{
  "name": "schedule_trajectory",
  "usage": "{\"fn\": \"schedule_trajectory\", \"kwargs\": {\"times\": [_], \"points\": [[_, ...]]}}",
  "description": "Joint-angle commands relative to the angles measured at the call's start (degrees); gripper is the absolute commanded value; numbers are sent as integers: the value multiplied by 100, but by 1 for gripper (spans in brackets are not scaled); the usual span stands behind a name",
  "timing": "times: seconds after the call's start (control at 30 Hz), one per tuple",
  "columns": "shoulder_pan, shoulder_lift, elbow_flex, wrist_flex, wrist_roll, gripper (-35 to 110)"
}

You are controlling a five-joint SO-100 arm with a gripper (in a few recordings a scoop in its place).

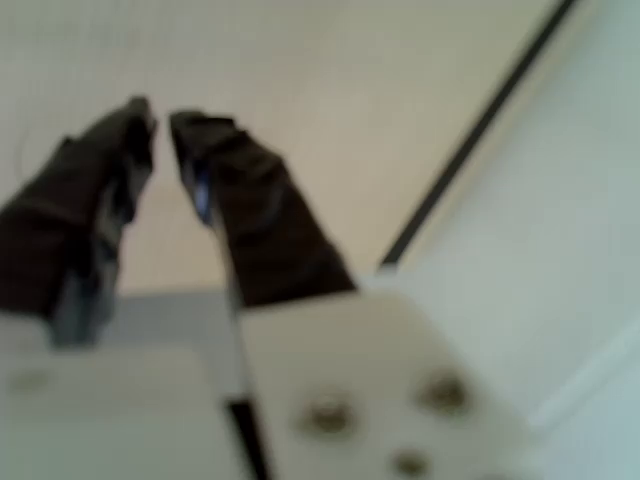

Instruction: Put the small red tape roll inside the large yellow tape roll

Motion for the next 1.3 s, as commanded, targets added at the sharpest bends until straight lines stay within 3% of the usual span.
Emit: {"fn": "schedule_trajectory", "kwargs": {"times": [0.0, 0.23, 0.63, 0.87, 1.27], "points": [[62, 2610, 1731, -264, 220, 0], [97, 6697, 7796, -3832, 510, 0], [-105, 9105, 11443, -4658, 1143, 0], [-79, 12217, 13289, -4131, 1336, 0], [316, 12375, 14528, -3981, 1591, 0]]}}
